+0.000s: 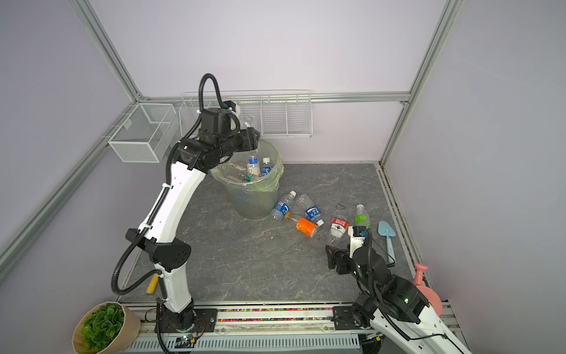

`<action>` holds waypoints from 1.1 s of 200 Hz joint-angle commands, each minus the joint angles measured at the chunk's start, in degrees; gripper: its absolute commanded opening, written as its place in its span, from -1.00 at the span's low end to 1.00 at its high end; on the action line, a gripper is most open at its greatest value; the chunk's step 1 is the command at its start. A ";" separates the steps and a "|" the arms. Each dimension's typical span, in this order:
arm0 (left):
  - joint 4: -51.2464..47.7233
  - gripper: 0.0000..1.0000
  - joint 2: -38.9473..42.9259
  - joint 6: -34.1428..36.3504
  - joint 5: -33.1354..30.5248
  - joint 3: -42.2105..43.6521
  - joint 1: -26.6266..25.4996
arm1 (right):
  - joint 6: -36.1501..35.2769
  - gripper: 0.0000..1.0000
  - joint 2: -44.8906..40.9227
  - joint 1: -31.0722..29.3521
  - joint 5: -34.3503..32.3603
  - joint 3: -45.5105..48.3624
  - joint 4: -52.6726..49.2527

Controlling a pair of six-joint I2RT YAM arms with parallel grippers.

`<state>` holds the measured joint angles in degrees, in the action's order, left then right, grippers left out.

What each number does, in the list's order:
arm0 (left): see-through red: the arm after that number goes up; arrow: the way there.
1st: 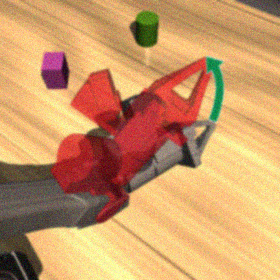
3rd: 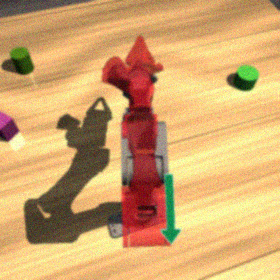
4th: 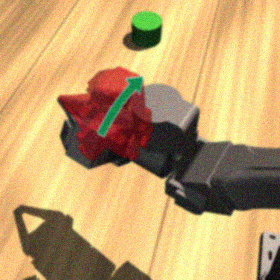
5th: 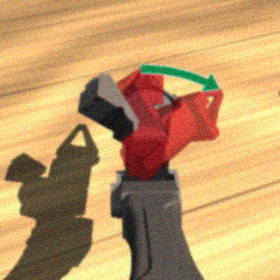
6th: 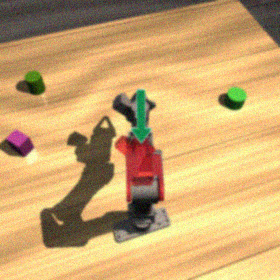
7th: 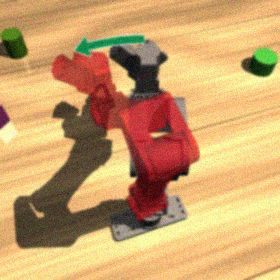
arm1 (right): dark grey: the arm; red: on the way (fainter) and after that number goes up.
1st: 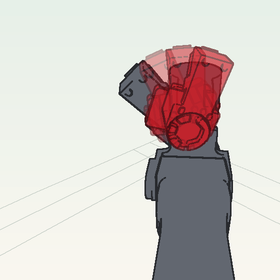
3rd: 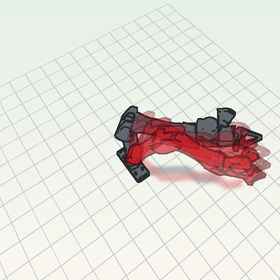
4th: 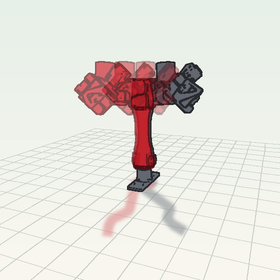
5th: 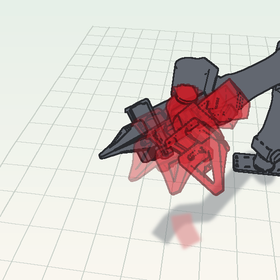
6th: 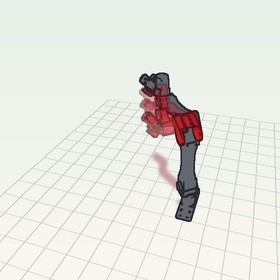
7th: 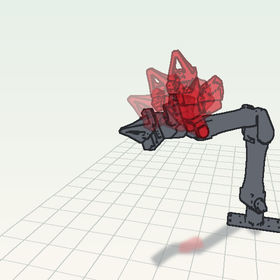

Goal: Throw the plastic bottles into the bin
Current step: 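Lift the blue-label bottle with the left gripper and carry it over the bin, then open the left gripper to drop the blue-label bottle into the bin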

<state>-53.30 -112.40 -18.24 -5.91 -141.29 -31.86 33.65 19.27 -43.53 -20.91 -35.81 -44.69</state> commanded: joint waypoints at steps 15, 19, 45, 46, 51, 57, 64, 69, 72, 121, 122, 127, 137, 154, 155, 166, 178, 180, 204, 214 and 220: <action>-11.12 0.89 -3.90 0.74 -1.47 -10.16 0.80 | 1.29 0.76 -2.07 0.24 -0.10 -0.69 -2.80; -10.72 0.92 -3.36 0.75 -1.87 -10.07 0.77 | 1.31 0.77 -2.18 0.21 -0.10 -0.72 -2.98; -5.59 0.96 3.32 0.81 -1.63 -5.88 0.82 | 1.66 0.76 -2.86 0.17 -0.10 -0.75 -3.13; -5.32 0.96 3.58 0.87 -1.50 -5.64 0.82 | 1.67 0.76 -2.85 0.23 -0.10 -0.75 -3.13; -4.29 0.96 5.08 0.77 -1.11 -4.29 0.81 | 1.76 0.76 -2.83 0.27 -0.06 -0.76 -3.04; -3.03 0.96 6.86 0.68 -0.96 -2.67 0.75 | 1.92 0.76 -2.68 0.29 -0.03 -0.74 -2.81; -1.51 0.96 8.96 0.66 -0.79 -0.68 0.61 | 1.93 0.76 -2.52 0.26 0.07 -0.73 -2.54; -0.71 0.96 10.29 0.62 -0.82 0.60 0.49 | 2.07 0.76 -2.33 0.22 0.08 -0.74 -2.36; -0.24 0.96 11.15 0.58 -0.83 1.40 0.39 | 2.08 0.76 -2.30 0.21 0.15 -0.70 -2.27; 1.25 0.95 19.59 2.61 -1.35 7.73 -2.84 | 2.56 0.76 0.14 0.21 0.71 -0.96 -1.55; 1.31 0.95 19.59 2.69 -1.41 7.89 -2.89 | 2.61 0.76 0.19 0.25 0.70 -0.99 -1.54; 1.52 0.95 20.63 3.08 -1.67 8.77 -3.38 | 2.72 0.76 0.29 0.26 0.50 -1.08 -1.55; 1.94 0.95 22.25 3.66 -2.37 10.74 -4.44 | 2.99 0.76 0.55 0.21 -0.08 -1.28 -1.87; 3.12 0.95 25.18 4.35 -3.30 14.42 -5.97 | 3.75 0.76 0.93 0.28 -1.81 -1.71 -2.94; 3.16 0.95 25.33 4.39 -3.31 14.62 -6.00 | 3.77 0.76 1.02 0.19 -1.92 -1.76 -3.03; 3.82 0.95 27.11 4.28 -3.37 17.12 -6.41 | 4.12 0.76 1.59 0.29 -2.89 -2.14 -3.95; 4.70 0.95 29.09 3.93 -3.31 19.97 -6.69 | 4.14 0.76 2.59 0.26 -3.61 -2.53 -4.63; 4.85 0.95 29.45 3.85 -3.31 20.50 -6.72 | 4.14 0.76 2.85 0.24 -3.75 -2.62 -4.73; 6.95 0.94 33.44 2.93 -2.65 26.67 -6.95 | 5.41 0.76 6.75 0.29 -6.82 -3.87 -6.91; 7.77 0.94 35.21 2.47 -2.35 29.53 -6.99 | 5.65 0.77 8.90 0.26 -7.95 -4.61 -7.58; 8.21 0.94 36.16 2.18 -2.20 31.20 -7.10 | 5.40 0.76 10.26 0.29 -7.97 -5.01 -7.51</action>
<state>-48.07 -80.77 -15.79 -8.08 -114.39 -38.46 37.50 25.61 -43.53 -25.21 -38.81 -50.09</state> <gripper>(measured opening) 0.972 0.882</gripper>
